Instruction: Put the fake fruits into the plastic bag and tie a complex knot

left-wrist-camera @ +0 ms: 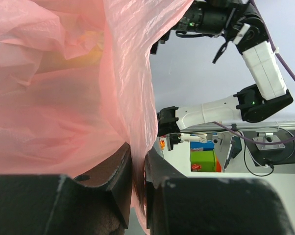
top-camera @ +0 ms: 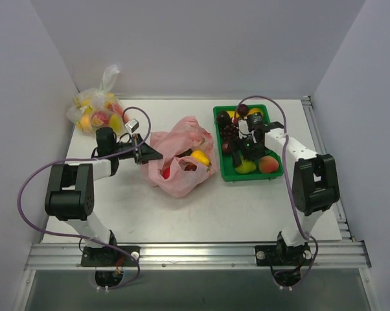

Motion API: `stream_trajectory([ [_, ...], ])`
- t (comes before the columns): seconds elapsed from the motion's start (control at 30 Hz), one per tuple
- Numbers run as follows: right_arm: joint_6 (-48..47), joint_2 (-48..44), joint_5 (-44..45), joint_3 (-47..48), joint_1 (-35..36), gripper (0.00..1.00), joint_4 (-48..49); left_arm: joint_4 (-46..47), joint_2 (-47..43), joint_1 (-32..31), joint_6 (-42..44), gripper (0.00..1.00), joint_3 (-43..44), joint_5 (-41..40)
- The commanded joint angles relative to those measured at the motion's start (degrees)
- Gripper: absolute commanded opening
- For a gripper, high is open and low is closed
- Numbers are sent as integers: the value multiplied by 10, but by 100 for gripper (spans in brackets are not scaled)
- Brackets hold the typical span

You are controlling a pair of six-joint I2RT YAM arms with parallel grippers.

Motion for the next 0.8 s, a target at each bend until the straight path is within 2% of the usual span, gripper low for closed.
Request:
stream_trajectory([
  [0.0, -17, -66, -25, 32, -1, 32, -41, 27, -22, 4, 11, 21, 5, 15],
  [0.03, -15, -69, -30, 43, -1, 28, -46, 27, -23, 3, 10, 21, 4, 15],
  [0.2, 27, -91, -83, 89, 4, 22, -42, 27, -26, 3, 8, 21, 6, 15],
  [0.3, 51, -82, -88, 140, 30, 19, -24, 27, -28, 3, 7, 21, 5, 16],
  [0.53, 84, -21, -31, 223, 125, 0, 49, 25, -31, 3, 3, 20, 5, 15],
  [0.77, 96, -1, 22, 180, 219, 0, 202, 25, -28, 3, -6, 20, 13, 12],
])
